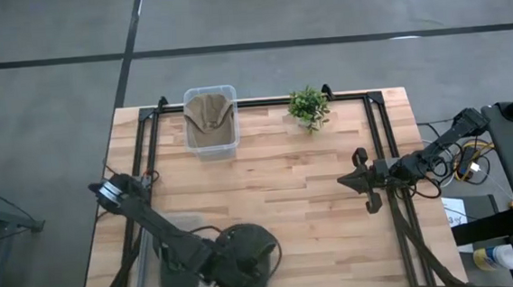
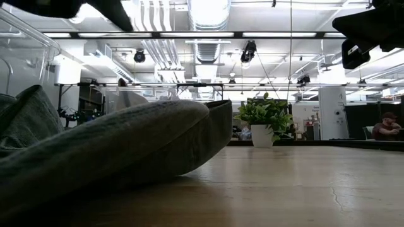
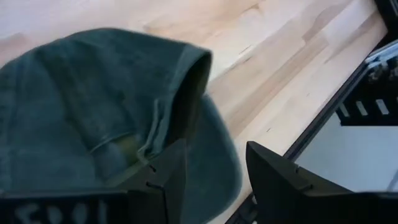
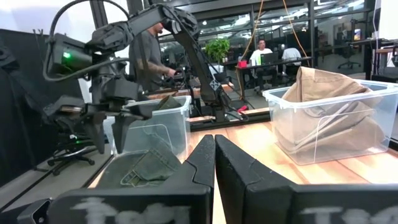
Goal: Pick & Place hat
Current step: Put the black cap into the bottom transparent bin
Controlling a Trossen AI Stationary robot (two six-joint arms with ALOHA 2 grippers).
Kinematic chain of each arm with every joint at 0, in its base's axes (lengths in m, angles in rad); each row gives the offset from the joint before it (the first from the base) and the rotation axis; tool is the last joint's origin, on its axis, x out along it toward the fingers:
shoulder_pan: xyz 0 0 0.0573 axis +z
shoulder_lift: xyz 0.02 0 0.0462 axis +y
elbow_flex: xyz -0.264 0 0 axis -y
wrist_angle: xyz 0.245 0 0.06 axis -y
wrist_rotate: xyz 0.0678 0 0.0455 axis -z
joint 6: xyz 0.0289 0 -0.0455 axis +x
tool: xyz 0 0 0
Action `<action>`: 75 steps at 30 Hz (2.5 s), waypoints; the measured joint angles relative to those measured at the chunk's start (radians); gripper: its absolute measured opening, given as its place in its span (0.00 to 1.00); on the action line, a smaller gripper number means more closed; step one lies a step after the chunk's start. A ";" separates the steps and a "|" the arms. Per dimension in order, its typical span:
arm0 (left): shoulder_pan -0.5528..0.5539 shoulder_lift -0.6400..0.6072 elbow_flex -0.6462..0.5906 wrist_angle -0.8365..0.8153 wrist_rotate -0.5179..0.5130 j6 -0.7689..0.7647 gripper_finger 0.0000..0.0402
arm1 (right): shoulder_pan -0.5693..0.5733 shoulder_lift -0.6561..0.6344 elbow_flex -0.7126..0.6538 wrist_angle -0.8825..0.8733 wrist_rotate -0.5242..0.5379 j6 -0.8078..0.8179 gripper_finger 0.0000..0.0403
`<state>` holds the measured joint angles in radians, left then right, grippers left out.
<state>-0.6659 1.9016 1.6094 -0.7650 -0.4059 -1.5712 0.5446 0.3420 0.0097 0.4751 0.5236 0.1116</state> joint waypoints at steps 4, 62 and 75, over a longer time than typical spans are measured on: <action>0.033 0.013 0.016 0.063 0.053 -0.028 0.39 | 0.000 0.000 0.000 0.000 0.000 0.000 0.02; 0.299 0.001 0.026 -0.567 0.531 0.008 0.39 | 0.000 0.000 0.000 0.000 0.000 0.000 0.02; 0.352 0.002 -0.001 -0.569 0.654 0.016 0.39 | 0.000 0.000 0.000 0.000 0.000 0.000 0.02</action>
<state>-0.3141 1.9034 1.6086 -1.3342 0.2481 -1.5554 0.5446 0.3420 0.0097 0.4748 0.5236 0.1116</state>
